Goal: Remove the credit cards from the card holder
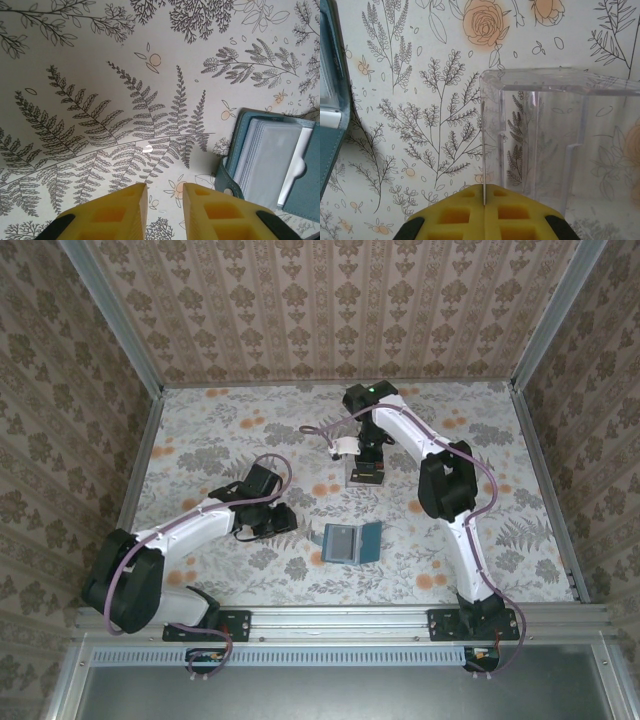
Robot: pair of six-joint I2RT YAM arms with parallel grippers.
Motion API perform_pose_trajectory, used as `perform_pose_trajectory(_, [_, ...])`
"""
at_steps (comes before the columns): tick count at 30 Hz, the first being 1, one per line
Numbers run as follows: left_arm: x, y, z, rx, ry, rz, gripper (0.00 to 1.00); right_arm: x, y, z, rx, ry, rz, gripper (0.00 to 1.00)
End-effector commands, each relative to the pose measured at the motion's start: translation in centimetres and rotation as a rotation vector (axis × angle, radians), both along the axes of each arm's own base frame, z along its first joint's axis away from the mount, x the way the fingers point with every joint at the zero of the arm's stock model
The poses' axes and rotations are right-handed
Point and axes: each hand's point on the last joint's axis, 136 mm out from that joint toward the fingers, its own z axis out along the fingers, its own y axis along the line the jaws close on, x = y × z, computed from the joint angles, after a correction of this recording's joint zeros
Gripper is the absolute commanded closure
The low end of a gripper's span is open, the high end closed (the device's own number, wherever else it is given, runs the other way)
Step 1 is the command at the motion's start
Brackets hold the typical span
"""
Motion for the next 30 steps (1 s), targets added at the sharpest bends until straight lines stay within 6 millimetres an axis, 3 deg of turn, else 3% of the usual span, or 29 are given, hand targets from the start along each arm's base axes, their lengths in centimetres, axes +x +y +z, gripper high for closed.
perform_pose_trajectory(1, [-0.1,0.1,-0.3,-0.001,0.01,-0.013,0.74,-0.7,0.0,0.3,-0.002,0.045,0.021,1.0])
perform_pose_trajectory(8, [0.1,0.2,0.0,-0.003,0.004,-0.014,0.74,0.6,-0.2,4.5,0.007,-0.08,0.03,1.0])
perform_pose_trajectory(12, [0.1,0.2,0.0,-0.004,0.003,-0.013,0.74,1.4,-0.3,5.1,-0.001,-0.125,0.047,1.0])
perform_pose_trajectory(21, [0.0,0.5,-0.2,-0.001,0.007,-0.008,0.75,2.6,0.3,2.1,-0.019,-0.116,0.078,1.0])
perform_pose_trajectory(30, [0.2,0.9,-0.3,-0.001,0.011,0.001,0.74,0.9,1.0,-0.2,-0.01,-0.006,0.087,1.0])
